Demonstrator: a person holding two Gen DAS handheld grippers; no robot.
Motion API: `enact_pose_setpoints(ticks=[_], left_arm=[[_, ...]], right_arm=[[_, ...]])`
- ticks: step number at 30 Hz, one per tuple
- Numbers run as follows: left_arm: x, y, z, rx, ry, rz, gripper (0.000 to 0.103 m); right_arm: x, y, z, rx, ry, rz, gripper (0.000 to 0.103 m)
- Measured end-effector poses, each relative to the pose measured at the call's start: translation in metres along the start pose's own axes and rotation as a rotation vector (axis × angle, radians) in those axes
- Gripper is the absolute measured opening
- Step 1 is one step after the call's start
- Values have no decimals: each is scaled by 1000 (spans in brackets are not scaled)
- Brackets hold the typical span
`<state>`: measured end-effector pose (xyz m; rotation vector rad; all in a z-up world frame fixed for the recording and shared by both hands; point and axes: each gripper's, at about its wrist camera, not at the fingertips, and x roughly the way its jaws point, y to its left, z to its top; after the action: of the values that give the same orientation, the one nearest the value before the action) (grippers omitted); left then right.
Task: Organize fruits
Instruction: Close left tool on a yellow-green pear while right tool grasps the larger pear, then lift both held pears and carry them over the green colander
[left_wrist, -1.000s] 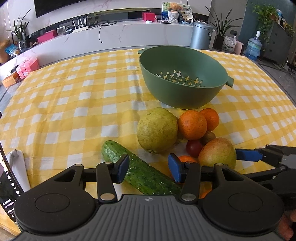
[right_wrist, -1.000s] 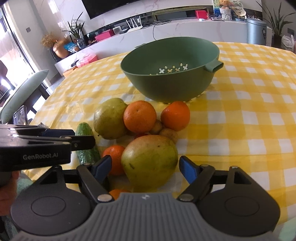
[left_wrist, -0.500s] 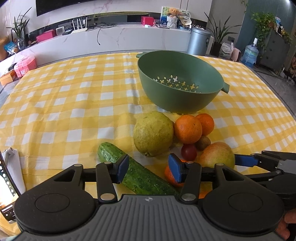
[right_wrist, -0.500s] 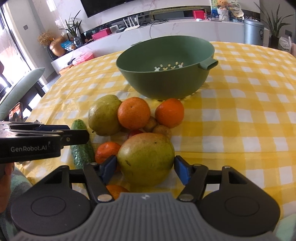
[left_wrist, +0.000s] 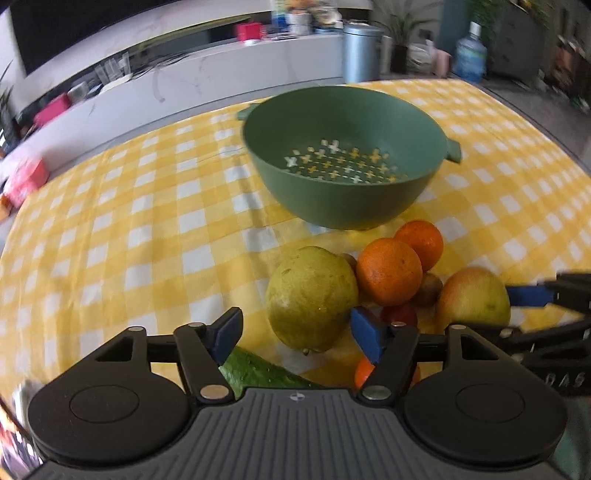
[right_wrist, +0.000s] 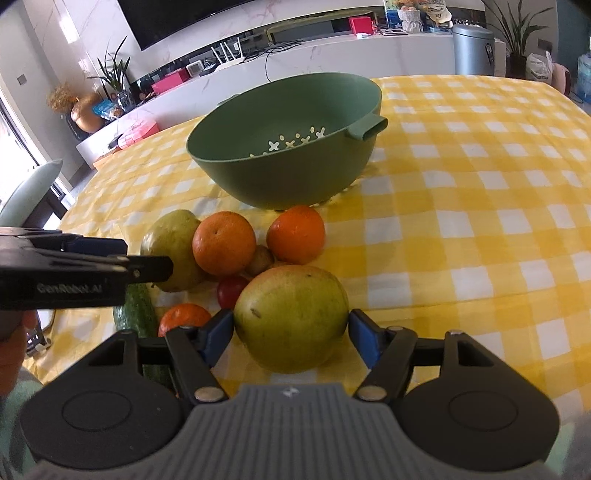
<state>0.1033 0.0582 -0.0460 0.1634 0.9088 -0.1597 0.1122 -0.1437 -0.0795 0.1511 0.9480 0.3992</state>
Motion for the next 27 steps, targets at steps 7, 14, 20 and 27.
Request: enact_pose_setpoints(ticks=[7, 14, 20, 27], left_arm=[[10, 1, -4, 32, -29, -36, 79], [20, 0, -4, 30, -17, -44, 79], [20, 4, -6, -12, -31, -66, 71], [15, 0, -9, -7, -48, -19, 71]], right_arm=[[5, -2, 1, 22, 5, 15, 68], [9, -1, 1, 16, 15, 20, 68], [9, 1, 0, -6, 11, 17, 67], [6, 4, -2, -29, 0, 22, 66]])
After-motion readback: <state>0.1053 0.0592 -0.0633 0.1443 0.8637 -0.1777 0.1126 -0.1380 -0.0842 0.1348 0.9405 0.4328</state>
